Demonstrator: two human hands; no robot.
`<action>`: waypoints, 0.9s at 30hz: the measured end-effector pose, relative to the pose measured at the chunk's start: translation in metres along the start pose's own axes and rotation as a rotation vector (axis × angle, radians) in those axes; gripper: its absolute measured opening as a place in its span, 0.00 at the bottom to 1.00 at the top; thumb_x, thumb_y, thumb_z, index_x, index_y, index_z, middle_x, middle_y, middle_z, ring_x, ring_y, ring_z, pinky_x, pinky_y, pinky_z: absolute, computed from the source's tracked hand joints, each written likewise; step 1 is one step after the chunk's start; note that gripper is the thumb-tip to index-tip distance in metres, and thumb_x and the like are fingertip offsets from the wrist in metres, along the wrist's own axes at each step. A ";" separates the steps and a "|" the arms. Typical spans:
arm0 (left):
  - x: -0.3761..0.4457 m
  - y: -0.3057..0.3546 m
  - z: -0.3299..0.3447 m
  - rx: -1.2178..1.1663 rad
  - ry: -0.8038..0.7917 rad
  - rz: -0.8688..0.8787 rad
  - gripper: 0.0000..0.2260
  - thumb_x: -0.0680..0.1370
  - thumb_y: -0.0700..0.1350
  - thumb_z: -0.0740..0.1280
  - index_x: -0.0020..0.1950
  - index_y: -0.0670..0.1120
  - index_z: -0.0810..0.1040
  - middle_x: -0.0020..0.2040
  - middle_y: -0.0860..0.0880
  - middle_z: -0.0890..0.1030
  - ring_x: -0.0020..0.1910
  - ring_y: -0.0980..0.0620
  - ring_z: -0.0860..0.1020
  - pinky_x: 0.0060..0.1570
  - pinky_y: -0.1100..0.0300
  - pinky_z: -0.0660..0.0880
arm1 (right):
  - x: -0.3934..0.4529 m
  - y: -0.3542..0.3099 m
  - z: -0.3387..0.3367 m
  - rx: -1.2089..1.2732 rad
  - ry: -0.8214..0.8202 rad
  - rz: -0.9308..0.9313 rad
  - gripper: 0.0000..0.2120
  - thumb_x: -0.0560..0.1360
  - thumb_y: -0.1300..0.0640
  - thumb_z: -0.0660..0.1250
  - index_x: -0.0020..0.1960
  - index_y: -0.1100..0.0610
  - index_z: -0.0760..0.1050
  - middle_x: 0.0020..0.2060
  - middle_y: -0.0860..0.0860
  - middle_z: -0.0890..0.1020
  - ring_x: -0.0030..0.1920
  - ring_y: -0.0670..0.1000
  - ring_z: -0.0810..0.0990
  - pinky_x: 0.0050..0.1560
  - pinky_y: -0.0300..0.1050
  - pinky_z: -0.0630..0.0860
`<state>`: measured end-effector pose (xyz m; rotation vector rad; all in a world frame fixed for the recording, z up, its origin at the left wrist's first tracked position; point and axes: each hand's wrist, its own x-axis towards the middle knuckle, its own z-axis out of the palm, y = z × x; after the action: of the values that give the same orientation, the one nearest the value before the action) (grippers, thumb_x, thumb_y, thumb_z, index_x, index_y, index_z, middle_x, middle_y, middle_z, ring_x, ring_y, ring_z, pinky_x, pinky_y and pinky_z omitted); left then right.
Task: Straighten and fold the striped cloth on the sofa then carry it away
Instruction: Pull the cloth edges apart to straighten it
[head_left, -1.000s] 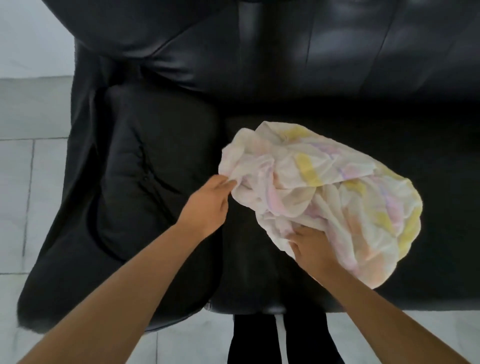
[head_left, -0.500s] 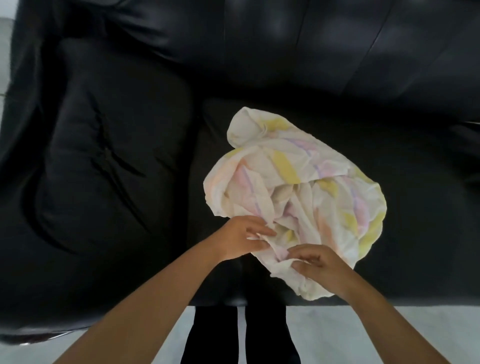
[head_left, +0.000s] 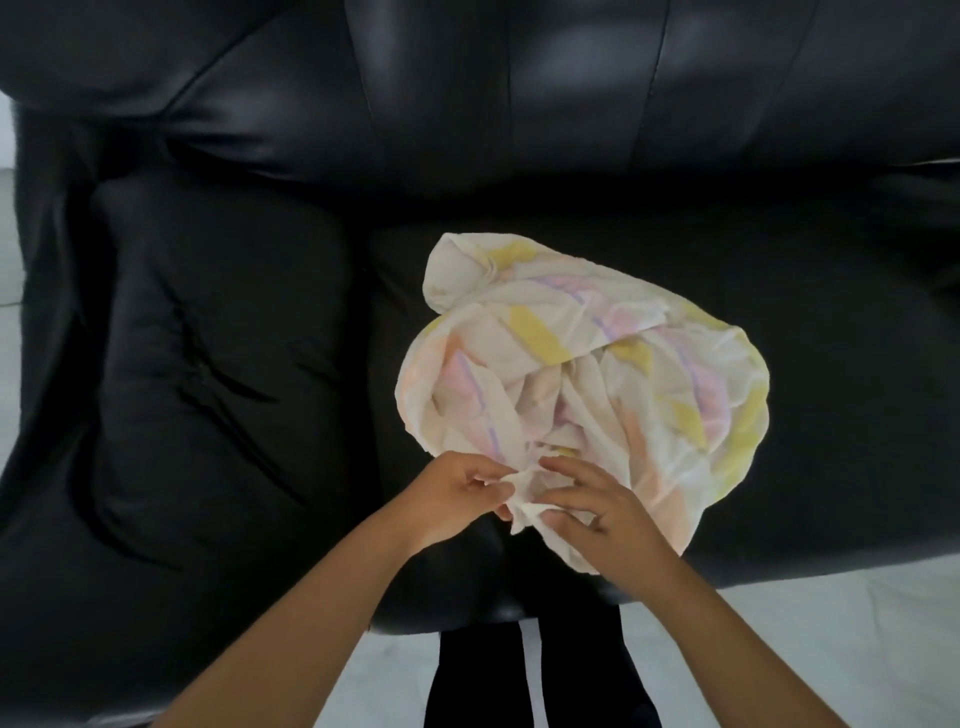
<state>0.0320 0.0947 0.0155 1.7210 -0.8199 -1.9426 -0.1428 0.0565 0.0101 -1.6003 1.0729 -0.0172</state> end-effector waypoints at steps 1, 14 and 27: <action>-0.001 -0.001 0.000 0.012 -0.017 -0.004 0.14 0.76 0.36 0.62 0.40 0.55 0.79 0.33 0.55 0.79 0.30 0.67 0.77 0.43 0.76 0.73 | -0.001 0.000 -0.001 0.033 -0.014 0.014 0.25 0.65 0.43 0.60 0.52 0.58 0.81 0.52 0.36 0.73 0.55 0.26 0.69 0.53 0.18 0.65; -0.011 -0.014 0.026 0.169 0.174 0.238 0.06 0.68 0.49 0.69 0.43 0.51 0.80 0.36 0.64 0.78 0.42 0.53 0.76 0.44 0.67 0.74 | -0.012 0.007 -0.008 0.028 -0.046 0.019 0.06 0.72 0.58 0.64 0.45 0.53 0.80 0.37 0.38 0.74 0.42 0.34 0.75 0.41 0.25 0.69; -0.158 0.003 -0.017 0.050 0.762 0.323 0.05 0.62 0.51 0.58 0.31 0.51 0.69 0.36 0.61 0.75 0.34 0.62 0.71 0.35 0.72 0.66 | -0.008 -0.053 0.003 -0.485 -0.660 0.171 0.19 0.80 0.60 0.49 0.70 0.58 0.62 0.71 0.54 0.66 0.69 0.53 0.66 0.65 0.40 0.63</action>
<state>0.0717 0.1930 0.1334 1.9870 -0.7769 -0.9385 -0.1132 0.0603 0.0548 -1.7397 0.7065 0.8847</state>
